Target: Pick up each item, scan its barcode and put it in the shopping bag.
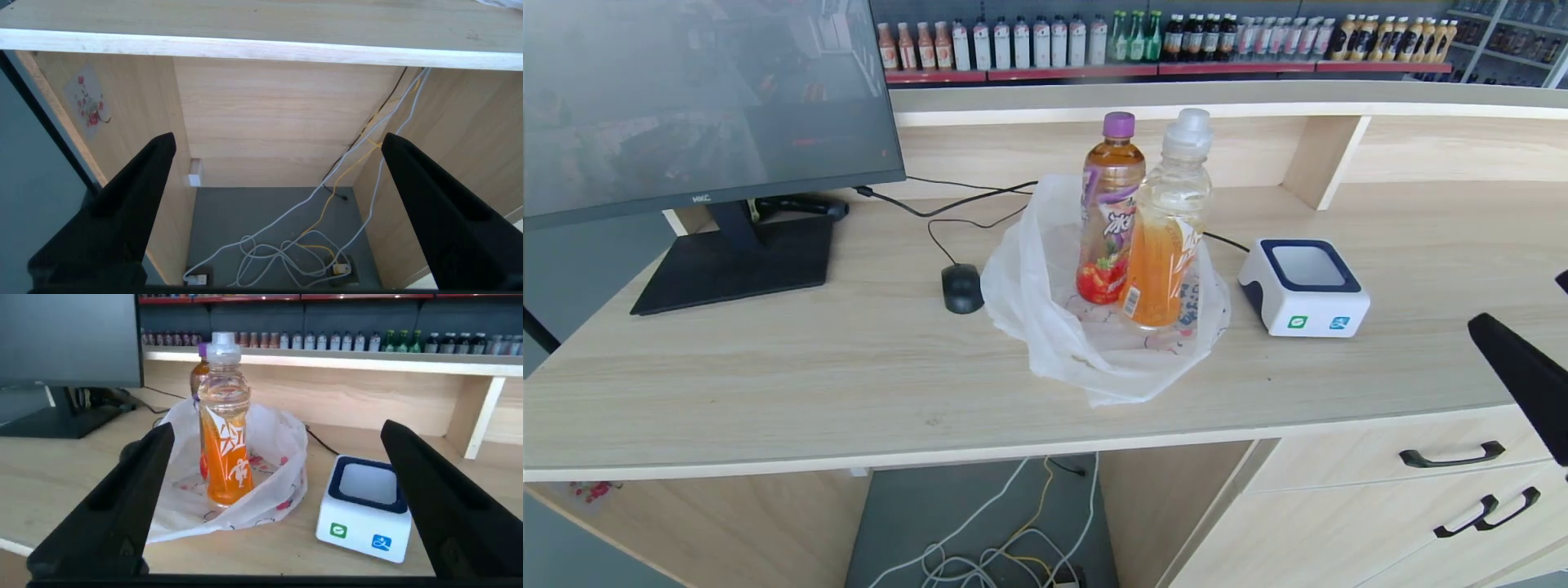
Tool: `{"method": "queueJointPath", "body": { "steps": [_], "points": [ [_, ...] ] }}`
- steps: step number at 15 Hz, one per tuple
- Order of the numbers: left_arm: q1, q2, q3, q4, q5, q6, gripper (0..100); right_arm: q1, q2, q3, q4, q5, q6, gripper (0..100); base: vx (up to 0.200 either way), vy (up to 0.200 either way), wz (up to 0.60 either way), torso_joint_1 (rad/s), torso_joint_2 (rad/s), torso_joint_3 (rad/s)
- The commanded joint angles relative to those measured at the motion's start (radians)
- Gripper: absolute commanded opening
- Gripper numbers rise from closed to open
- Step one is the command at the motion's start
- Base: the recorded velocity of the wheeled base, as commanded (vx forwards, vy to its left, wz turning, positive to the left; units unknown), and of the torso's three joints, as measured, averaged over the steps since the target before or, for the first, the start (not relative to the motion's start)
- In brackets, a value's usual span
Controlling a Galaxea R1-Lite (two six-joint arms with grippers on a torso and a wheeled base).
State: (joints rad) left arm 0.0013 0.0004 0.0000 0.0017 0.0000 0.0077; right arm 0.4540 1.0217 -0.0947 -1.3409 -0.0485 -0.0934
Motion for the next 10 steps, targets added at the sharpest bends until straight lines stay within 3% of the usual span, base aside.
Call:
{"method": "queueJointPath", "body": {
  "steps": [1, 3, 6, 10],
  "points": [
    [0.000, 0.000, 0.000, 0.000, 0.000, 0.000, 100, 0.006, -0.483, 0.093, 0.483, 0.004, 0.032, 100, 0.000, 0.000, 0.00, 0.000, 0.00, 0.000],
    [0.000, 0.000, 0.000, 0.000, 0.000, 0.000, 100, 0.025, -0.646, 0.095, 0.769, 0.006, 0.018, 100, 0.000, 0.000, 0.00, 0.000, 0.00, 0.000],
    [0.000, 0.000, 0.000, 0.000, 0.000, 0.000, 100, 0.025, -0.825, 0.095, 1.057, 0.006, 0.014, 100, 0.000, 0.000, 0.00, 0.000, 0.00, 0.000],
    [0.000, 0.000, 0.000, 0.000, 0.000, 0.000, 100, 0.025, -0.993, 0.095, 1.286, 0.006, 0.015, 100, 0.000, 0.000, 0.00, 0.000, 0.00, 0.000]
  ]
}}
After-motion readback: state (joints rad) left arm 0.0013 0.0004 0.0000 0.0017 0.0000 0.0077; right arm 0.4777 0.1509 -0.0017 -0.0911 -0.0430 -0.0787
